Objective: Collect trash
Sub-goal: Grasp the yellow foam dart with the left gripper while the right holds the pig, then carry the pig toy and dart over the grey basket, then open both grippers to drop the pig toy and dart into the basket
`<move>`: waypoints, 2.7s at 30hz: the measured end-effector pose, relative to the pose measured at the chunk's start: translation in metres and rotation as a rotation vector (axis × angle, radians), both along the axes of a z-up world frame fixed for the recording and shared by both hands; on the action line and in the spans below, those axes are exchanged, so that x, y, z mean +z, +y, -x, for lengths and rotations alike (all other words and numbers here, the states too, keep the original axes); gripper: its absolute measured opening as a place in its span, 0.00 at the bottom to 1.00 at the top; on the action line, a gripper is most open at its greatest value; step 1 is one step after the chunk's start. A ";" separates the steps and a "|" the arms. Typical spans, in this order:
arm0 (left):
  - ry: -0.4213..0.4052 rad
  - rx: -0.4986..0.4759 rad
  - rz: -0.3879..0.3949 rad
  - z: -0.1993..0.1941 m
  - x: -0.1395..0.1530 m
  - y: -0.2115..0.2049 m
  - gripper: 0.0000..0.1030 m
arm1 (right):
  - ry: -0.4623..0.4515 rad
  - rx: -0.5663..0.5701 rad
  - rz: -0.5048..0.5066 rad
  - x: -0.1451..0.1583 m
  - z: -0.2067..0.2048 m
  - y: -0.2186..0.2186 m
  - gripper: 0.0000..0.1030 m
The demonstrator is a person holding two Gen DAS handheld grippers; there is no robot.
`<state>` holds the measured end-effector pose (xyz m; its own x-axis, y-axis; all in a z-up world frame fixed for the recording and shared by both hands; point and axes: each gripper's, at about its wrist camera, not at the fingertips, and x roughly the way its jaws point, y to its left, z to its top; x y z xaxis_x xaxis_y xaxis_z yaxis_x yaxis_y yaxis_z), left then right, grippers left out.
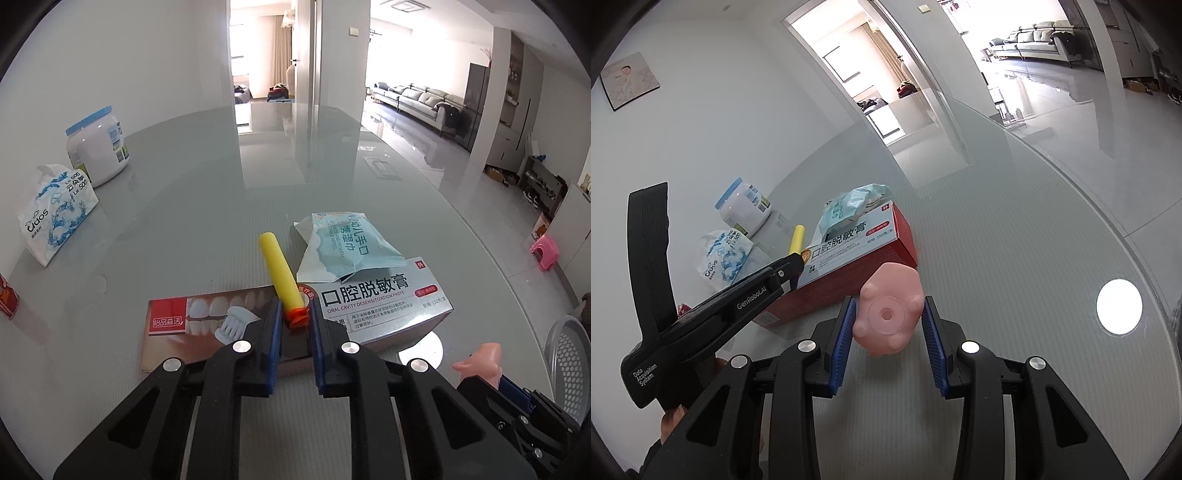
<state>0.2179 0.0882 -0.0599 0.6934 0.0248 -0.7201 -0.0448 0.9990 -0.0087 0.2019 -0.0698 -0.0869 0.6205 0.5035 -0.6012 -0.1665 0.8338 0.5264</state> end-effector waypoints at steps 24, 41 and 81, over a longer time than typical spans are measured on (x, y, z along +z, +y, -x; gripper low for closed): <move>-0.046 -0.037 0.024 0.092 0.009 0.012 0.14 | -0.018 -0.008 0.118 0.004 0.051 -0.010 0.35; -0.093 -0.318 0.047 0.144 0.026 -0.140 0.14 | -0.053 -0.327 0.206 0.030 0.177 -0.192 0.35; 0.082 -0.608 -0.074 0.121 -0.020 -0.337 0.27 | 0.078 -0.502 0.066 -0.026 0.164 -0.327 0.59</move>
<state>0.0969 -0.2488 -0.0798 0.5413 -0.3058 -0.7832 0.5357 0.8434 0.0409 0.0377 -0.3973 -0.1134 0.7281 0.1141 -0.6759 0.3007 0.8330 0.4645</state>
